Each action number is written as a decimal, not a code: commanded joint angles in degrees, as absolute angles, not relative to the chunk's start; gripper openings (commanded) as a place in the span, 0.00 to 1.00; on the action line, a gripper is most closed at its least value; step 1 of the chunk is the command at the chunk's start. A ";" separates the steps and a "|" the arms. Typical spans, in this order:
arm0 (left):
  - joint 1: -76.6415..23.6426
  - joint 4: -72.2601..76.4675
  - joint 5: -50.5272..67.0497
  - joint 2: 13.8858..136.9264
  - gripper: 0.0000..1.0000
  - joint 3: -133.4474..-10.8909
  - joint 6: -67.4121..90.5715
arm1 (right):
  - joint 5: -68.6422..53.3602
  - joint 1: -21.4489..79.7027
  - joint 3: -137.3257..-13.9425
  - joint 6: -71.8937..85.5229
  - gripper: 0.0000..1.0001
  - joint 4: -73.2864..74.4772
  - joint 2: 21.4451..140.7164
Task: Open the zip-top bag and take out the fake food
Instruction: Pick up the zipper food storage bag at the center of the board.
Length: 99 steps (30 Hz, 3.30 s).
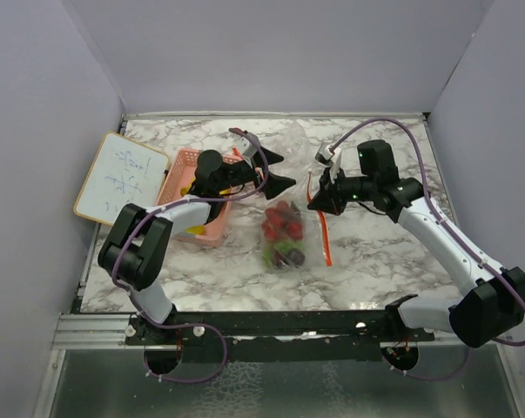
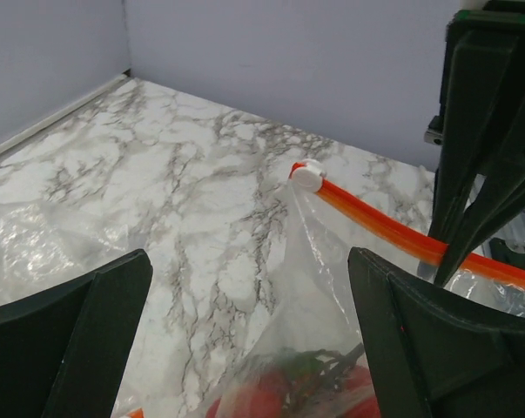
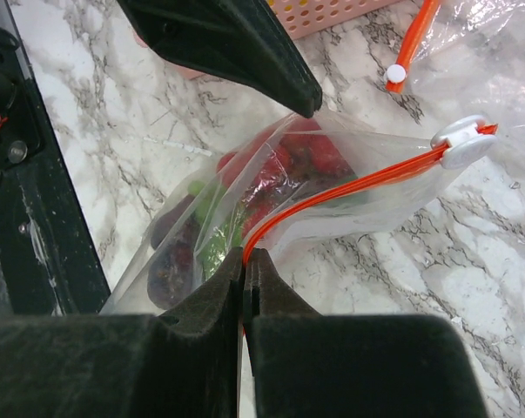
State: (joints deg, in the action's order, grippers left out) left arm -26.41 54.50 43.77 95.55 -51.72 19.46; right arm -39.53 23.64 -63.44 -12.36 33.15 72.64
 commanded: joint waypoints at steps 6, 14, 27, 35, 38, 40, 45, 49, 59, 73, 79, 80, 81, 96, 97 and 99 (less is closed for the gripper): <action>-23.36 101.69 70.57 112.43 0.96 -63.31 55.70 | -42.32 25.34 -65.79 -15.94 0.02 35.73 72.30; -23.60 101.75 79.85 116.83 0.96 -70.96 55.90 | -42.27 26.48 -66.77 -16.70 0.02 36.86 73.72; -29.01 101.86 87.26 128.28 0.84 -90.27 63.29 | -43.29 27.33 -67.35 -17.31 0.02 37.54 73.92; -30.68 101.87 89.51 128.09 0.41 -89.57 63.26 | -42.72 27.42 -67.05 -17.31 0.02 37.20 73.45; -30.49 101.85 89.49 128.23 0.16 -88.43 63.65 | -42.40 27.42 -67.08 -17.16 0.02 37.09 73.09; -30.02 101.87 88.71 127.87 0.03 -87.47 63.77 | -42.18 27.42 -66.86 -17.01 0.02 36.88 72.77; -26.81 101.87 85.25 125.65 0.00 -84.39 63.37 | -40.00 27.42 -66.24 -15.66 0.02 35.58 70.98; -22.58 101.92 81.35 123.26 0.00 -82.48 64.87 | -37.20 27.37 -65.78 -14.09 0.02 34.63 68.90; -18.26 101.65 72.71 114.72 0.00 -71.05 63.97 | -30.26 27.42 -63.90 -9.63 0.25 29.34 65.41; -18.03 95.01 59.95 104.04 0.00 -56.47 58.68 | -23.80 31.35 -68.64 -2.15 0.50 18.77 69.48; -18.16 83.64 56.46 97.77 0.00 -51.35 50.11 | -11.60 40.35 -71.89 -3.35 0.53 15.52 74.26; -18.11 81.87 55.61 95.60 0.00 -49.99 48.34 | -9.59 41.33 -72.30 -3.11 0.53 14.75 74.89; -18.15 79.26 54.82 94.04 0.00 -48.95 46.35 | -8.00 42.14 -72.70 -2.74 0.53 14.02 75.40; -19.91 62.63 50.63 85.53 0.00 -46.03 34.10 | 0.50 43.77 -74.95 1.05 0.40 6.78 77.44; -20.00 62.59 50.82 85.25 0.00 -46.09 34.02 | 0.12 43.76 -74.91 1.12 0.39 6.40 77.62; -20.18 62.06 50.94 85.08 0.00 -46.19 33.74 | -0.89 43.77 -75.08 1.24 0.38 6.07 78.03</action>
State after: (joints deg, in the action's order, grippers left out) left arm -19.64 62.89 52.38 87.70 -46.11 36.42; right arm -1.48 43.51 -73.19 0.71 9.26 76.73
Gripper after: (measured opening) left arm 0.011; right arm 0.392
